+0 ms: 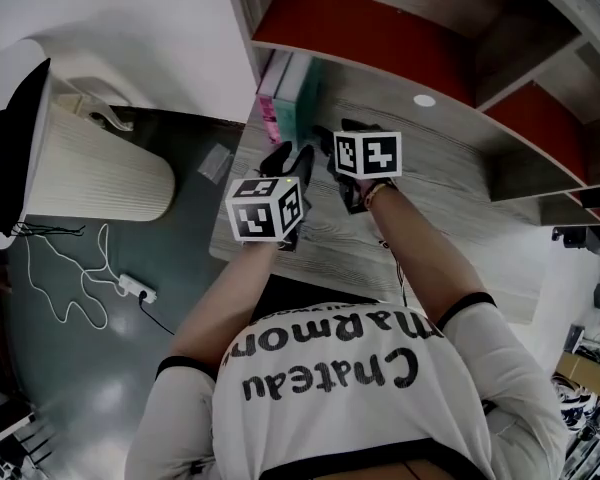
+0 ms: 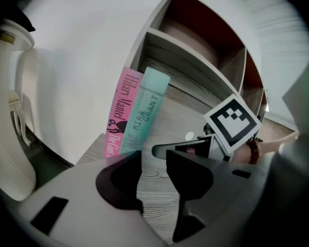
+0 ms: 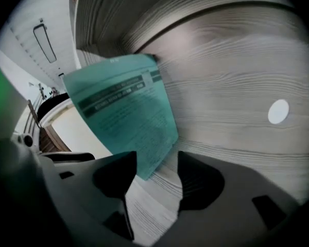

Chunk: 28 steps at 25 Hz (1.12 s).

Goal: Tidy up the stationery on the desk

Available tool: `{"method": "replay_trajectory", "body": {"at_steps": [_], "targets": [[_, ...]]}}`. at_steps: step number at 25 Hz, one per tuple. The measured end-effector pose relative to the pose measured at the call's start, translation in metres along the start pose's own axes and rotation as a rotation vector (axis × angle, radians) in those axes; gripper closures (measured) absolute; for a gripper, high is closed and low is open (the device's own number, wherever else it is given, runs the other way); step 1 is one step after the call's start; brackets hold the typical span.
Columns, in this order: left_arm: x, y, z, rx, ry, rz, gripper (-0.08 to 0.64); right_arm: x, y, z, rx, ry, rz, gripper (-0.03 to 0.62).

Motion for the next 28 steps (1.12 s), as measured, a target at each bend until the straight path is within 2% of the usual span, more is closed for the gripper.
{"method": "replay_trajectory", "body": {"at_steps": [2,7,13,16,19,21,25,28], "targets": [[-0.002,-0.005,-0.014,-0.007,-0.026,-0.026,0.431,0.004,0.000,-0.022,-0.014,-0.038,0.038,0.403],[0.003,-0.019,-0.044,-0.034,-0.081,-0.053,0.463,0.025,0.001,-0.074,-0.060,-0.092,0.087,0.501],[0.016,-0.058,-0.068,-0.041,-0.109,-0.061,0.508,0.044,0.007,-0.122,-0.144,-0.170,0.171,0.537],[0.023,-0.081,-0.073,-0.029,-0.123,-0.059,0.512,0.051,0.015,-0.143,-0.178,-0.205,0.176,0.550],[0.023,-0.104,-0.079,-0.031,-0.161,-0.050,0.515,0.051,0.022,-0.168,-0.202,-0.265,0.148,0.562],[0.023,-0.118,-0.083,-0.050,-0.187,-0.024,0.517,0.050,0.025,-0.185,-0.206,-0.311,0.088,0.572],[0.027,-0.141,-0.092,-0.099,-0.221,0.018,0.517,0.052,0.025,-0.218,-0.174,-0.397,-0.069,0.575],[0.033,-0.157,-0.097,-0.108,-0.245,0.027,0.517,0.060,0.015,-0.237,-0.140,-0.419,-0.110,0.577]]}}
Point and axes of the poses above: the fingertips, and each gripper's own axes: z forward along the fingers, y to its left, x out of its underside, the point moved 6 cm from there along -z, backward along the fingers, and after that the axes turned 1 degree about -x, right-handed, at the moved point
